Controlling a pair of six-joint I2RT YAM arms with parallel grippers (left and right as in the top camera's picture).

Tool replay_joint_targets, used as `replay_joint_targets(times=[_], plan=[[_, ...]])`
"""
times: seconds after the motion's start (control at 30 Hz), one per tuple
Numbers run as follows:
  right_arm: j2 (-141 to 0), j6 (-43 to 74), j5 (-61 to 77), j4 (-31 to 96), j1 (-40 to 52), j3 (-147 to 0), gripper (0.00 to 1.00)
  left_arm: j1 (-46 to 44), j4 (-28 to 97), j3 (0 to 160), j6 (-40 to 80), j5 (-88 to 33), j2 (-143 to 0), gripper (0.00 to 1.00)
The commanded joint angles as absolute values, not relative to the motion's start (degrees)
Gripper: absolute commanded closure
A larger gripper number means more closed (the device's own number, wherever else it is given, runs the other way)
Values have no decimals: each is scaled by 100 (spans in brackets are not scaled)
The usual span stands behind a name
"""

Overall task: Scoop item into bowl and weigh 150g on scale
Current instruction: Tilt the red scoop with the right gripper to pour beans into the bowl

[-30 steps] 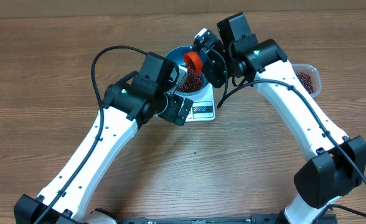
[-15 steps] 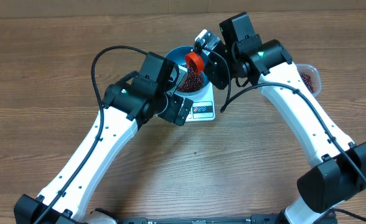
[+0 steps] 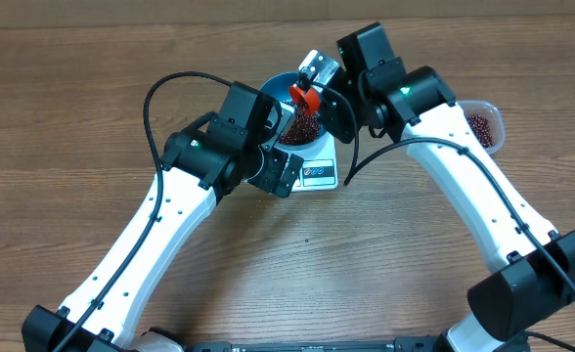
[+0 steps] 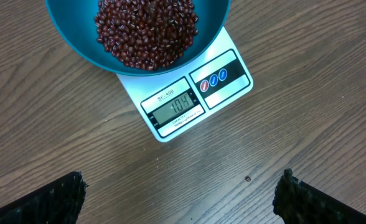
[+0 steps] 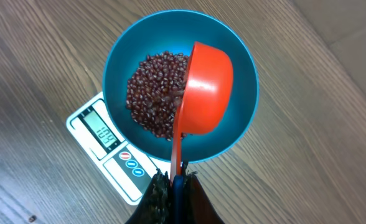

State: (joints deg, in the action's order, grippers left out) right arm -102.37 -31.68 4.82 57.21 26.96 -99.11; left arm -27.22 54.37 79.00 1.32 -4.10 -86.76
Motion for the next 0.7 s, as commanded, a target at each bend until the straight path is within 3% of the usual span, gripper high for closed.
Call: replay_joint_targets(times=[0.0,0.67], plan=[[-10001,-3205,-12,5708,2847,-10101,96,-2692,5413,7881,169,-449,-8547,0],[-9998,-3203,-685,5655,3118,-10101,97,-2692,5413,7881,169,-449,-8549,0]])
